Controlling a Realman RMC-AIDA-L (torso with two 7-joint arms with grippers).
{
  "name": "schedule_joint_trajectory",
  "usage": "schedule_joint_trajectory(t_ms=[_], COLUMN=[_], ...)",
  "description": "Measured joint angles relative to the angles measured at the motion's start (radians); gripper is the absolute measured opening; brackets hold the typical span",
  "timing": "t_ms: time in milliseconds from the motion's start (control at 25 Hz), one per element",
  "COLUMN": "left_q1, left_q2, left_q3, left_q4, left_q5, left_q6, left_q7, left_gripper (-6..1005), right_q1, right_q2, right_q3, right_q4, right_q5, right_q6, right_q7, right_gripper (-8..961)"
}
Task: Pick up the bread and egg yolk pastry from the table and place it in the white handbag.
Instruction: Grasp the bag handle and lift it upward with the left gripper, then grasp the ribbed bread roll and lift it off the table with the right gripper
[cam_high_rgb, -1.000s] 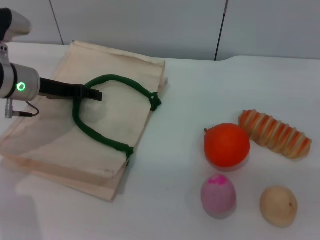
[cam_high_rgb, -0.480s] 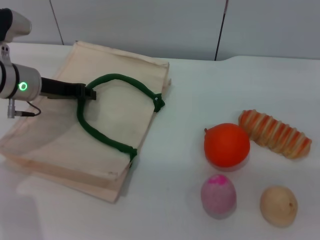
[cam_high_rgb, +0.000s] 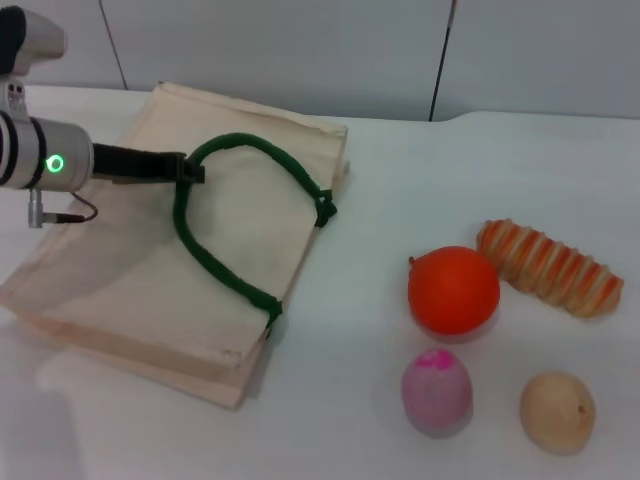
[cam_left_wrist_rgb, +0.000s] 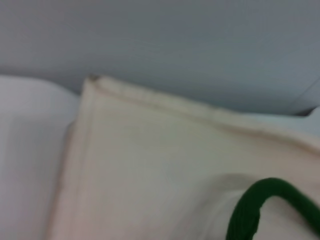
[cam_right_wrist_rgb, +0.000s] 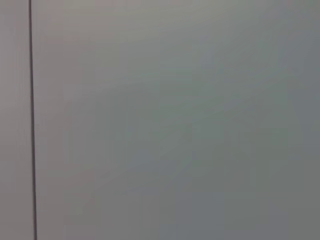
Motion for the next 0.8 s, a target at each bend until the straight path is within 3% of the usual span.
schedule_joint_trajectory(t_ms=[280, 360, 520, 600, 800], left_q1=[0.046, 0.080, 0.103, 0.116, 0.139], left_q2=[0.008, 0.026, 0.036, 0.037, 0.051], left_q3=[-0.002, -0.002, -0.002, -0.002, -0.002], left_q4=[0.010, 0.008, 0.000, 0.000, -0.001], left_q5=[-0.245, -0.389, -0.500, -0.540, -0.631], left_q6=[-0.125, -0.232, -0.311, -0.339, -0.419], left_q7=[0.162, 0.266, 0.342, 0.371, 0.424], left_gripper=[120, 120, 120, 119, 119], right_q1=[-0.008, -0.010, -0.016, -0.022, -0.054], right_q2=[-0.010, -0.019, -0.040, -0.038, -0.010], right_q3=[-0.073, -0.124, -0.193, -0.196, -0.190], right_q4=[-0.030, -0.090, -0.265, -0.342, -0.572], right_q5=[-0.098, -0.202, -0.479, -0.590, -0.889], right_q6=[-0.012, 0.004, 0.054, 0.055, 0.069], right_q7=[0.111, 0.228, 0.500, 0.560, 0.772], right_gripper=[817, 817, 818, 818, 819])
